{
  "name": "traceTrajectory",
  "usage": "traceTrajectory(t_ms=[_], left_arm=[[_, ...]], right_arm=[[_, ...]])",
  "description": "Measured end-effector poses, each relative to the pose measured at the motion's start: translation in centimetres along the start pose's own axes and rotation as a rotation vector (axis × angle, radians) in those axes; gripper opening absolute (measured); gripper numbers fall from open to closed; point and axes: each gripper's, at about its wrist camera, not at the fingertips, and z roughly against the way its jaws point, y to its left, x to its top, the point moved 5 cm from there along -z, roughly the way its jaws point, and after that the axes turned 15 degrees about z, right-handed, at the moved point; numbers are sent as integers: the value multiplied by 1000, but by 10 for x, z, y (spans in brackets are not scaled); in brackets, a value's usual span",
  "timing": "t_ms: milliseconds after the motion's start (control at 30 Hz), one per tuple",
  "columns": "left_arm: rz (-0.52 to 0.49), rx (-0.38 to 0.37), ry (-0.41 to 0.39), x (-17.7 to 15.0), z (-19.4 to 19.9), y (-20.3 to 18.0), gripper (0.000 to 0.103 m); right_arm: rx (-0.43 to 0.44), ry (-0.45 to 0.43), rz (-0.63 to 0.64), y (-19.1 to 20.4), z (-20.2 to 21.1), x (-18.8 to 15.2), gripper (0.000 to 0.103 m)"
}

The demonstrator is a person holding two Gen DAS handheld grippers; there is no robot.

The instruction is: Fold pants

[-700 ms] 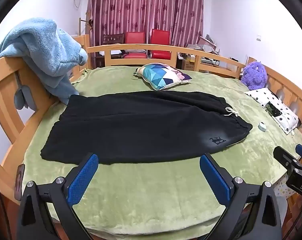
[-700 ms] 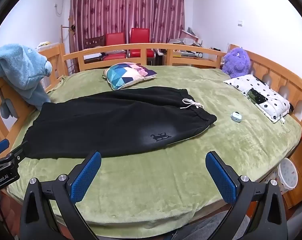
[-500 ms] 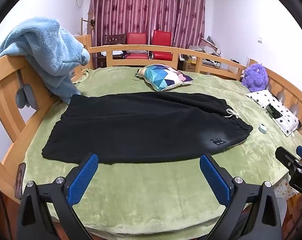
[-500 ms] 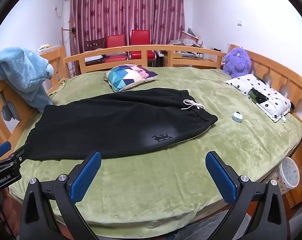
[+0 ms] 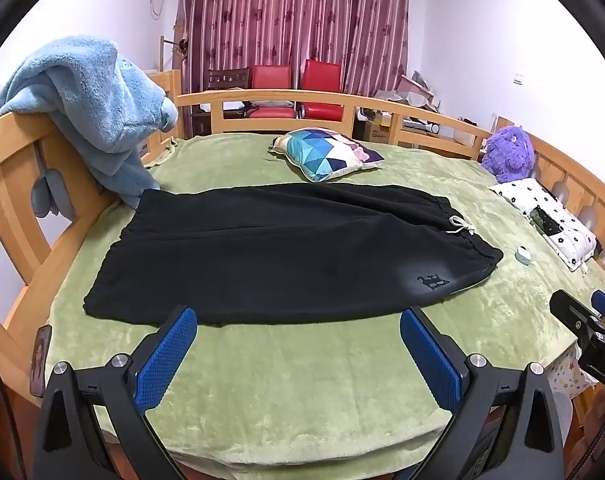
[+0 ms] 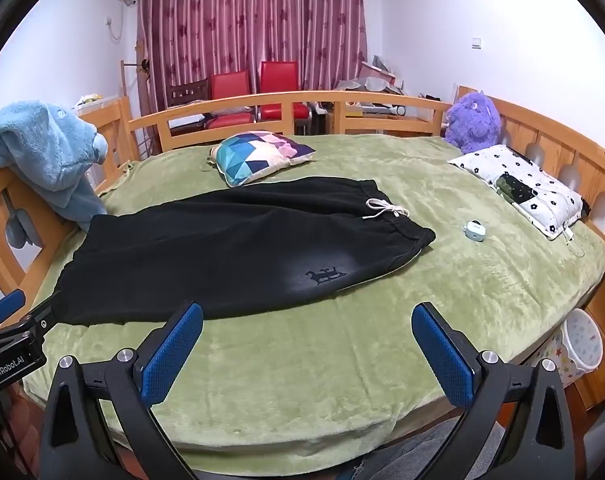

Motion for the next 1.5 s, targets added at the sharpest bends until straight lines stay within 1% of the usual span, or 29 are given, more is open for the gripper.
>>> traceTrajectory(t_ms=[767, 900, 1233, 1500], left_arm=[[7, -2, 5, -7, 8, -4, 103], [6, 0, 5, -6, 3, -1, 103], [6, 0, 7, -6, 3, -1, 103], [11, 2, 4, -4, 5, -1, 103]], right_arm=[[0, -5, -2, 0, 5, 0, 103], [-1, -4, -1, 1, 8, 0, 103], [5, -4, -2, 2, 8, -1, 103], [24, -5, 0, 10, 9, -1, 103]])
